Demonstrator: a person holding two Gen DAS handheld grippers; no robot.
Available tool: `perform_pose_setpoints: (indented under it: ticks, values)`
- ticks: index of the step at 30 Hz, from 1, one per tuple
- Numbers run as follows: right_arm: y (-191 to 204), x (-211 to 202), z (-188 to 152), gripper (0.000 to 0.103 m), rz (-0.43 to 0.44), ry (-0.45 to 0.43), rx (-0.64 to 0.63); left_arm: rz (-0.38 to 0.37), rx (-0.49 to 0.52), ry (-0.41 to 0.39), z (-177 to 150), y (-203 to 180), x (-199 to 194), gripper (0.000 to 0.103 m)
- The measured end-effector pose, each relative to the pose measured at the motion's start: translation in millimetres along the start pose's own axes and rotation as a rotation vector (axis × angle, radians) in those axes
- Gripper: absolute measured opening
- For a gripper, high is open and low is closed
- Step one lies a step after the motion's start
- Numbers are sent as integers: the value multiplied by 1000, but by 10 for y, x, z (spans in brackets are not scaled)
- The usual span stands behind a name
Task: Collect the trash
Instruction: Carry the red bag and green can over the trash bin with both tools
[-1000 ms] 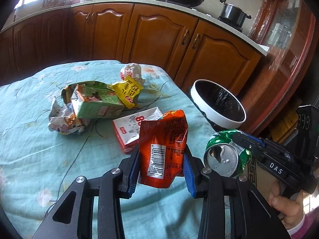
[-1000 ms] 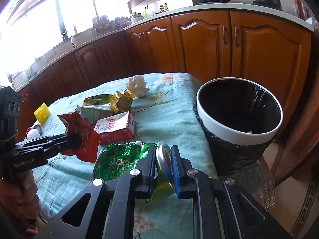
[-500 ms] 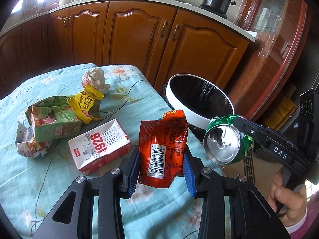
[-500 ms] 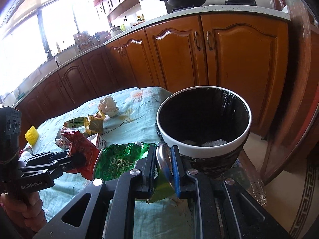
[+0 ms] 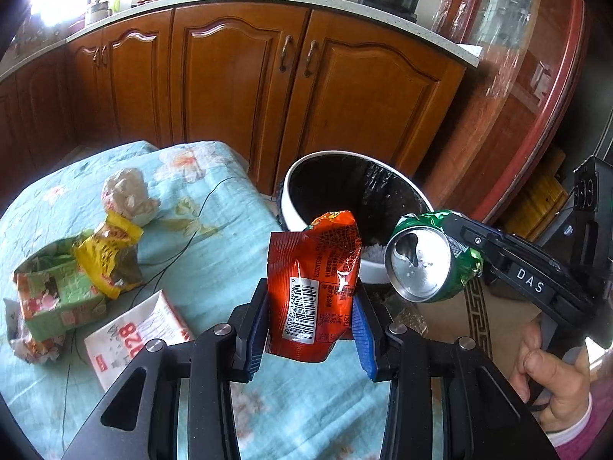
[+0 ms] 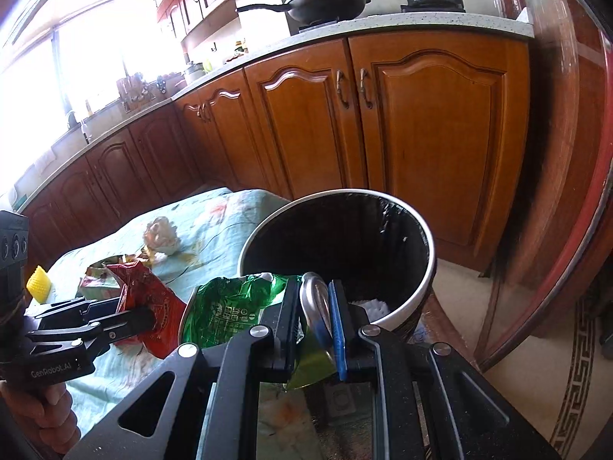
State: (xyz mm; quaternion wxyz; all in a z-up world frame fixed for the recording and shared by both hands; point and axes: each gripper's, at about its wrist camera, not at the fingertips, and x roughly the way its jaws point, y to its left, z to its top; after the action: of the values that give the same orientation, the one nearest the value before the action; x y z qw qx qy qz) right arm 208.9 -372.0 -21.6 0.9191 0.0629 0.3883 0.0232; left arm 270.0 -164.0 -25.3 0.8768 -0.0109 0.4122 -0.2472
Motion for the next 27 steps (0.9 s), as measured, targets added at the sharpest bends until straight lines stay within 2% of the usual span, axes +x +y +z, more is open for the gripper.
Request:
perform_pose_setpoints:
  ticks: [12, 27]
  values:
    - [-214, 137, 177, 15, -36, -4, 16, 0, 38, -11, 329, -166, 324, 38]
    - [-405, 333, 343, 15, -87, 8, 9, 1, 63, 32, 563, -271, 728, 38]
